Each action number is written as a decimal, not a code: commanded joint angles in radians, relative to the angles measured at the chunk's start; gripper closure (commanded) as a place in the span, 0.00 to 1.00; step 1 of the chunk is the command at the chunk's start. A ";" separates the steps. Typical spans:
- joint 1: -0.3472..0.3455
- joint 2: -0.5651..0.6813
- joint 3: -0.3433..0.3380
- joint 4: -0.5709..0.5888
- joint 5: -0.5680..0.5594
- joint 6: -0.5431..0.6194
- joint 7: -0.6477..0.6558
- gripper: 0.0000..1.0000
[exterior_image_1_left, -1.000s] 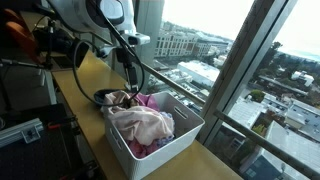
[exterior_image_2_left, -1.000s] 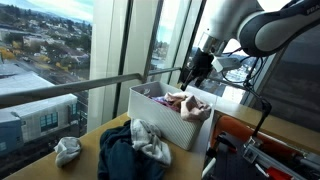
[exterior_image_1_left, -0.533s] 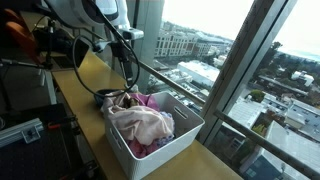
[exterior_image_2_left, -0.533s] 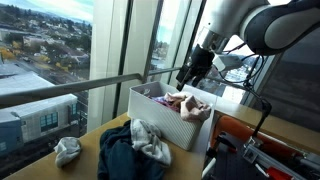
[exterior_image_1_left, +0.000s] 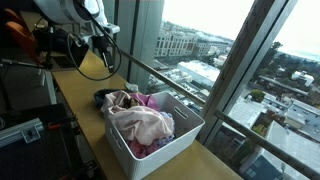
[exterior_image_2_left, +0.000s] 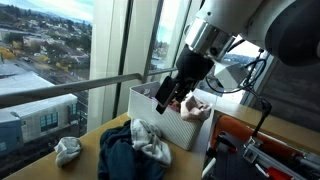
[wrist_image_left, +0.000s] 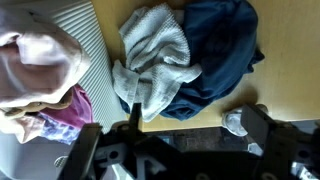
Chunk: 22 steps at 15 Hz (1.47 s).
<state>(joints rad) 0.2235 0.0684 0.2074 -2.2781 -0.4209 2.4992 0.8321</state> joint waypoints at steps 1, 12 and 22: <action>0.026 0.126 -0.018 0.080 -0.053 0.042 0.016 0.00; 0.215 0.508 -0.202 0.278 -0.074 0.140 0.032 0.00; 0.270 0.631 -0.258 0.239 -0.017 0.175 0.019 0.28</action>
<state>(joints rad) 0.4806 0.6885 -0.0396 -2.0172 -0.4766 2.6421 0.8585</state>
